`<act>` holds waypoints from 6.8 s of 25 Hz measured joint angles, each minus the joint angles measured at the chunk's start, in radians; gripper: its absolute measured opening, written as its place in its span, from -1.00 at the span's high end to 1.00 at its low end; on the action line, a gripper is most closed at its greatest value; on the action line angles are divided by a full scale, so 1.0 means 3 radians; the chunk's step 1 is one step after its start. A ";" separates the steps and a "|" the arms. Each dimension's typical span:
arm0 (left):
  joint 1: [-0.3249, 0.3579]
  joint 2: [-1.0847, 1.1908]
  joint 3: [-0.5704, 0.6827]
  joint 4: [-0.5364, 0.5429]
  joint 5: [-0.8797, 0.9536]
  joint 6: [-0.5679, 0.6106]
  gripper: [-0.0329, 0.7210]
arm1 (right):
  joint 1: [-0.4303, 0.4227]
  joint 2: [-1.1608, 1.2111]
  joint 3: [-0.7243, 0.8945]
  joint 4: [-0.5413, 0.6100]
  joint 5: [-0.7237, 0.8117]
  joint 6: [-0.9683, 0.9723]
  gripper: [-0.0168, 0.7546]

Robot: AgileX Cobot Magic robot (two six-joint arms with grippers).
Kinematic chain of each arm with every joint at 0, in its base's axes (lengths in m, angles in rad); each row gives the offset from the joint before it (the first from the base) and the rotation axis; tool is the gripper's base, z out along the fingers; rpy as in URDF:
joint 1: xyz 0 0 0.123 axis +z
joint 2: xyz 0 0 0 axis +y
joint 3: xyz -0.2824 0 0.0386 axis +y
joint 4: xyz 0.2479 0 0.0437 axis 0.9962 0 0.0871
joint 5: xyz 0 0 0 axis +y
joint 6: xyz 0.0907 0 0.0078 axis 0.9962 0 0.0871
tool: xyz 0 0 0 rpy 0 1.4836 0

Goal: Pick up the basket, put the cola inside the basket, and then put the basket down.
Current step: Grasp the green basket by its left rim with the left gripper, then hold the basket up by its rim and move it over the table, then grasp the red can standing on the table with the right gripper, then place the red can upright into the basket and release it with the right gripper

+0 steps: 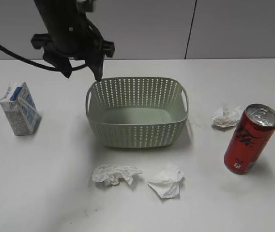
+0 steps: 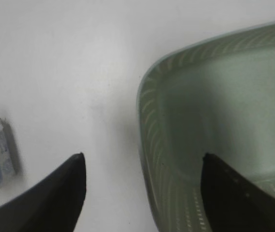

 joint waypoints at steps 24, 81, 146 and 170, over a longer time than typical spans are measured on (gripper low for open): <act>0.0002 0.0539 -0.0021 -0.0289 -0.0211 -0.0319 0.88 | 0.0000 0.0000 0.0000 0.0000 0.0000 0.0000 -0.39; 0.0247 -0.1365 0.1814 -0.0406 -0.0644 -0.0682 0.91 | 0.0004 0.2414 -0.1171 0.0722 0.0092 -0.0306 -0.74; 0.0080 -0.0387 0.0632 -0.0498 -0.0156 -0.0665 0.91 | 0.1509 0.5353 -0.4303 -0.0298 0.0653 -0.0164 -0.43; 0.0073 -0.0322 0.0596 -0.0399 -0.0079 -0.0577 0.91 | 0.1971 0.6832 -0.4672 -0.0224 0.0784 -0.0513 -0.43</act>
